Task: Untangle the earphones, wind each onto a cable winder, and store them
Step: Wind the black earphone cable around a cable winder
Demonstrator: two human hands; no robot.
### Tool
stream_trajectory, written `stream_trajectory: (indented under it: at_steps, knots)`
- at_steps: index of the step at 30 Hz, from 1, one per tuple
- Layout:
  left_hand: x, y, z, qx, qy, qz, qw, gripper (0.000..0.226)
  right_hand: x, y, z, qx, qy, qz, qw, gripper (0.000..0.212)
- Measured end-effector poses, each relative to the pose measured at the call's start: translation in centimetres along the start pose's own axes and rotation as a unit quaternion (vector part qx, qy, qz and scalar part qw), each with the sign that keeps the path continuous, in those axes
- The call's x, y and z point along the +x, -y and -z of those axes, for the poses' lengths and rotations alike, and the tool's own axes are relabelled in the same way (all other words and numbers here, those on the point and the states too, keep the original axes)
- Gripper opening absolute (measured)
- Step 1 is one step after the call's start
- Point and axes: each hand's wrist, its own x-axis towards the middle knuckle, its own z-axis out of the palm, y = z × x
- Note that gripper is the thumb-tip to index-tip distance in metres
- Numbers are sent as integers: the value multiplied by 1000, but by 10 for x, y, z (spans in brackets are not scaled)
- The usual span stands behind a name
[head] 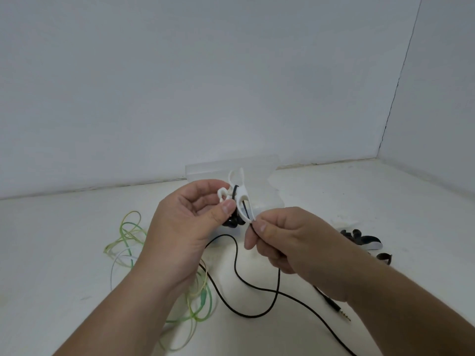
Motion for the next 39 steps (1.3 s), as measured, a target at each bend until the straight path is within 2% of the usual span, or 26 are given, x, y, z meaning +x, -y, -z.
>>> stream_trajectory:
  at_steps: [7, 12, 17, 23, 25, 28, 33, 36, 39]
  knots:
    - [1, 1, -1, 83, -1, -38, 996, 22, -4, 5, 2, -8, 9, 16, 1000, 29]
    - [3, -1, 6, 100, 13, -43, 994, 28, -5, 9, 9, 12, -17, 31, 999, 34]
    - [-2, -1, 2, 239, 55, -75, 967, 33, -8, 13, 10, 20, 2, 69, 997, 24]
    - [-5, -2, -1, 316, 100, -60, 942, 34, -7, 14, 28, 87, -107, 109, 984, 22]
    - [-6, -3, -2, 276, 126, -39, 952, 32, -7, 12, 31, 70, -157, 116, 978, 22]
    - [-6, -4, -3, 205, 176, -4, 963, 32, -6, 10, 31, -18, -225, 124, 966, 26]
    - [-6, -4, -1, 100, 230, 32, 967, 27, -2, 9, 27, -79, -261, 110, 956, 28]
    - [-5, -4, -2, 30, 201, 12, 979, 26, 0, 2, 26, -99, -226, 50, 968, 26]
    - [-2, -3, -1, -29, 130, -12, 991, 28, -1, -1, 17, -98, -100, -14, 990, 30]
